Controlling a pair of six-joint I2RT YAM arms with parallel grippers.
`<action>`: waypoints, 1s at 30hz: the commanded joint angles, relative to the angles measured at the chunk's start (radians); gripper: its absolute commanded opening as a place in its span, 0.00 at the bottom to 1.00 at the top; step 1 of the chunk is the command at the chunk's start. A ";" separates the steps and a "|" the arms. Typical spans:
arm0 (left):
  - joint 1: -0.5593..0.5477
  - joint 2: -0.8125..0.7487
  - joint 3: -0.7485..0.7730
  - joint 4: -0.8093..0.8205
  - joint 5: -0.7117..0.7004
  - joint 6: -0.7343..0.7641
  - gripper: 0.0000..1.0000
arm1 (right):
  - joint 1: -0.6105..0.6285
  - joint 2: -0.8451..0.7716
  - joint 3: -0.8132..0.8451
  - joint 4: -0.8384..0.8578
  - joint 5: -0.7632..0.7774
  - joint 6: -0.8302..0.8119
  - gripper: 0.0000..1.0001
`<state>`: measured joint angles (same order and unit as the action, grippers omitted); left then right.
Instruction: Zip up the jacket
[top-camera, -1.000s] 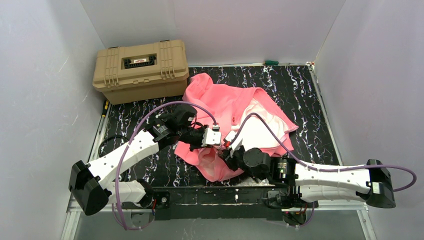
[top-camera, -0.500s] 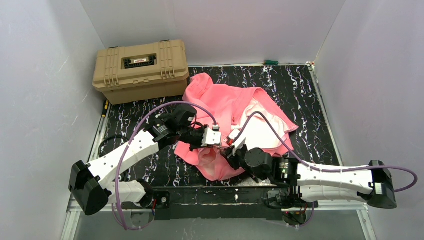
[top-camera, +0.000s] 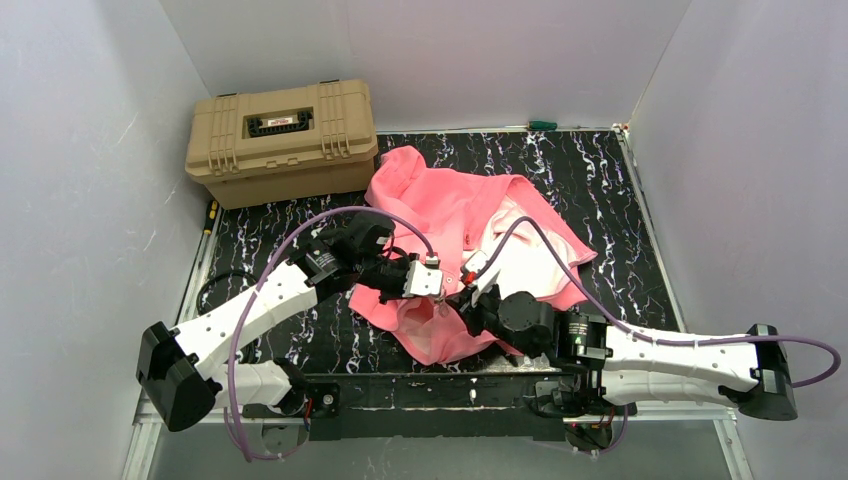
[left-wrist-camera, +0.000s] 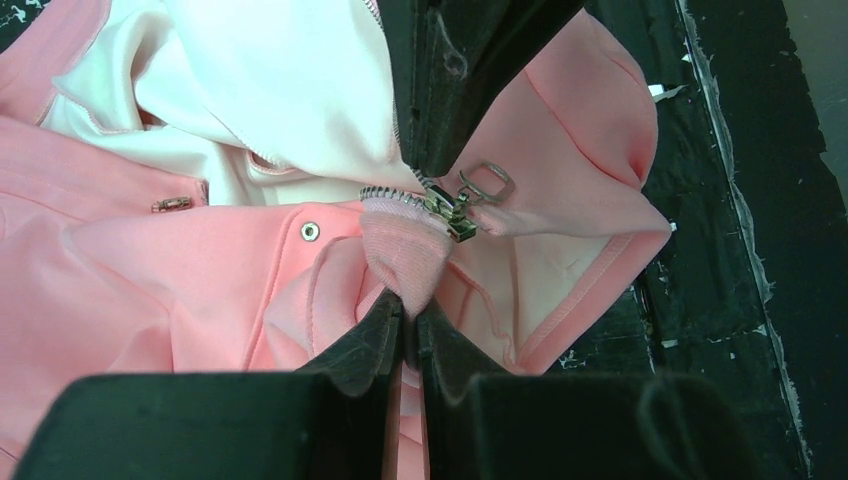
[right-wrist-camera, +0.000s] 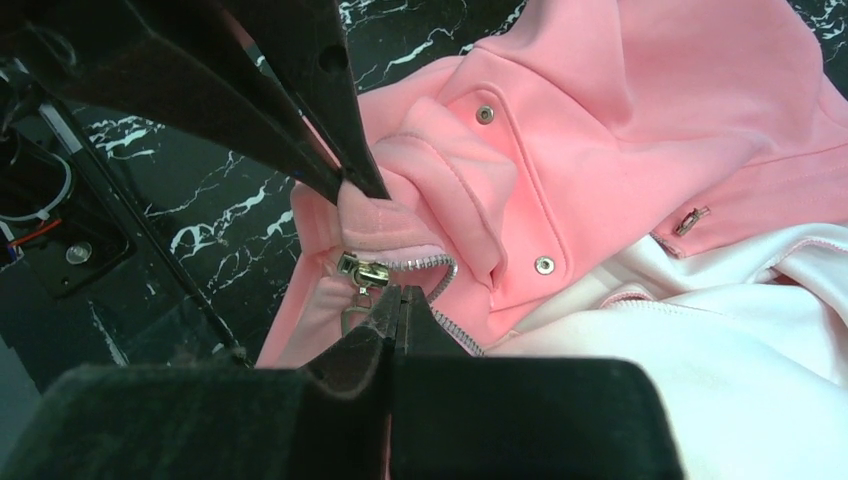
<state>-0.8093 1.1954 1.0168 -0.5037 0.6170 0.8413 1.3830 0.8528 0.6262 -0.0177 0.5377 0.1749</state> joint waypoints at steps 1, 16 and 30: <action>-0.006 -0.036 0.022 -0.026 0.022 0.013 0.00 | 0.004 -0.013 0.040 -0.033 -0.018 0.021 0.01; -0.007 -0.038 0.026 -0.030 0.014 0.005 0.00 | 0.004 -0.002 0.033 -0.055 -0.078 0.027 0.57; -0.007 -0.034 0.027 -0.032 0.015 0.007 0.00 | 0.004 0.034 -0.005 0.057 -0.051 0.011 0.30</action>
<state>-0.8139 1.1816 1.0168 -0.5140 0.6132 0.8452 1.3834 0.8879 0.6239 -0.0200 0.4683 0.1909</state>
